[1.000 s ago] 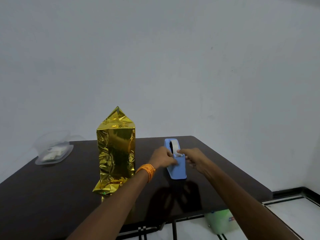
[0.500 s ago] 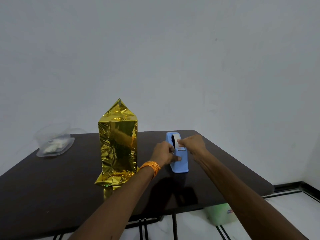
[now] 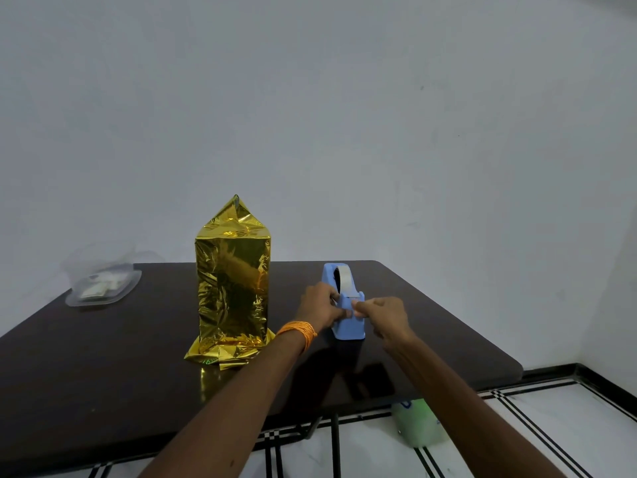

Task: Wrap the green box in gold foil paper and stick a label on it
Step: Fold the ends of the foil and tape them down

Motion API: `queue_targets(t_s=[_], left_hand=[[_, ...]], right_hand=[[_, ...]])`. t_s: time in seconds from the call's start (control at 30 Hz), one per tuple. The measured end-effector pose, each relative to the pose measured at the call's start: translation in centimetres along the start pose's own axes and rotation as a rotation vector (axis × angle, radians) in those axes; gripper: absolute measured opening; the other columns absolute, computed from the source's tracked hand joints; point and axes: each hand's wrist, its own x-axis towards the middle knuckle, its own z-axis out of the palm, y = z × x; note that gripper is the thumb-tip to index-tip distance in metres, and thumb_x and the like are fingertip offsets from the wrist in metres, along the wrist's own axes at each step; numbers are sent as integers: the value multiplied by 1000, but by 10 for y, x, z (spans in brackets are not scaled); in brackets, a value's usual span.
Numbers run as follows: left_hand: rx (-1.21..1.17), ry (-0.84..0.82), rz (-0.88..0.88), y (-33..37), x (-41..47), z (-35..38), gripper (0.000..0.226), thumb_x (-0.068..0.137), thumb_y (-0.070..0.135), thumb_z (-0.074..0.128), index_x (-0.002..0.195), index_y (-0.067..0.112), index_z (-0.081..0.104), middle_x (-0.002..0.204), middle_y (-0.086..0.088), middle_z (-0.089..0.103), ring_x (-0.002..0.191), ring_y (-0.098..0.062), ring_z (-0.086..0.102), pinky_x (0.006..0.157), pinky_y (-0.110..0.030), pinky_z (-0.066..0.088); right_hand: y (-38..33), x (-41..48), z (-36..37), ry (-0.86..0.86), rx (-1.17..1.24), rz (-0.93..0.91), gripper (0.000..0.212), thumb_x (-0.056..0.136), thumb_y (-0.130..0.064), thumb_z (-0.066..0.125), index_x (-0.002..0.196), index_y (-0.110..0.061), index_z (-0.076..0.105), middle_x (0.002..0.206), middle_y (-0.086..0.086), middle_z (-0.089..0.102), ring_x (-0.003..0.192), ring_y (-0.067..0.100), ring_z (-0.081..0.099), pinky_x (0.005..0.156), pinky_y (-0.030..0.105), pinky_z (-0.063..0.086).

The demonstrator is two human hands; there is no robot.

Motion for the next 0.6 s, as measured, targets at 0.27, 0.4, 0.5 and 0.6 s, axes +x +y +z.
queue_targets(t_s=[0.27,0.4,0.5,0.6], left_hand=[[118,-9,10,-2,-3,1,43,80,31,79,113,5,67,110,-12,70,98,-27,66,83,-34,55],[43,92,-37,-3,-5,-11,24,88,14,64,111,8,68,106,-11,71,100,-27,66,88,-40,56],[-348,116,-80,11,-13,-43,21,96,13,53,100,2,70,92,-12,72,87,-24,68,81,-37,58],[-529,47,-79,26,-22,-78,38,99,35,55,97,1,72,89,-14,73,82,-24,71,71,-30,59]], right_hand=[[7,5,-12,-21,-632,-223,42,81,-17,75,51,-15,46,48,-4,46,44,8,42,44,20,36],[-29,-5,-24,-36,-343,-334,47,97,-34,58,63,-2,65,45,-9,56,44,3,47,53,18,36],[-58,-14,-20,-181,-56,-267,52,103,-42,45,79,-5,75,73,5,75,67,6,65,72,23,44],[-70,-20,-8,-252,20,-259,58,105,-45,37,78,-9,74,80,9,76,66,5,61,70,25,41]])
